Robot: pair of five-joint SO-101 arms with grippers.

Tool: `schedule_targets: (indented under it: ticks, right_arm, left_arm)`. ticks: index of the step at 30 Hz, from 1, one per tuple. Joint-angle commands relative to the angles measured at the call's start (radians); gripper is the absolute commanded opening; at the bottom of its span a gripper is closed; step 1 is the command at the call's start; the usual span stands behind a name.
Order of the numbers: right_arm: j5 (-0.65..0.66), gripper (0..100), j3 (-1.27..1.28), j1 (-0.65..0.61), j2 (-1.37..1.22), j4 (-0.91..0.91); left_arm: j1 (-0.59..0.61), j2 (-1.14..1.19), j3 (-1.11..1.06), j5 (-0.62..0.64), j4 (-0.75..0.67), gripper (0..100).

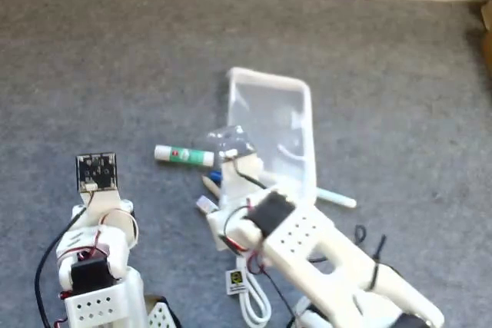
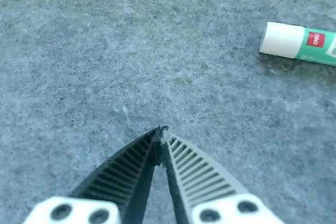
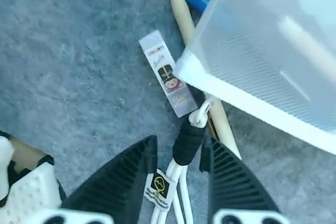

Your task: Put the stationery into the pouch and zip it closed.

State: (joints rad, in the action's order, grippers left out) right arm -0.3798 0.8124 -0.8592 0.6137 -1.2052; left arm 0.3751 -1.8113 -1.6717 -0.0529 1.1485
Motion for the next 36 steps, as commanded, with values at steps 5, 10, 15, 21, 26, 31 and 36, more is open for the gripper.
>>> schedule_targets:
  ticks: [5, 10, 15, 21, 26, 31, 36]
  right_arm:
    - [-0.008, 13.8, -0.002, -0.015, -0.165, 0.042]
    - [-0.006, 13.8, 0.044, -0.015, -0.243, 0.136]
    - [-0.003, 13.8, 0.073, -0.012, -0.278, 0.189]
    - [0.0, 10.3, 0.073, -0.01, -0.305, 0.186]
    - [0.066, 0.3, 0.07, -0.01, -0.298, 0.183]
    - [0.213, 0.5, 0.067, -0.01, -0.297, 0.18]
    - [0.315, 0.5, 0.062, -0.007, -0.297, 0.076]
  left_arm:
    - [0.012, -0.008, -0.012, -0.009, -0.021, 1]
    - [0.012, -0.008, -0.012, -0.009, -0.021, 1]
    - [0.012, -0.008, -0.012, -0.009, -0.021, 1]
    - [0.012, -0.008, -0.012, -0.009, -0.021, 1]
    - [0.012, -0.008, -0.012, -0.009, -0.02, 1]
    - [0.012, -0.008, -0.012, -0.009, -0.017, 1]
    - [0.016, -0.008, -0.01, -0.011, -0.018, 1]
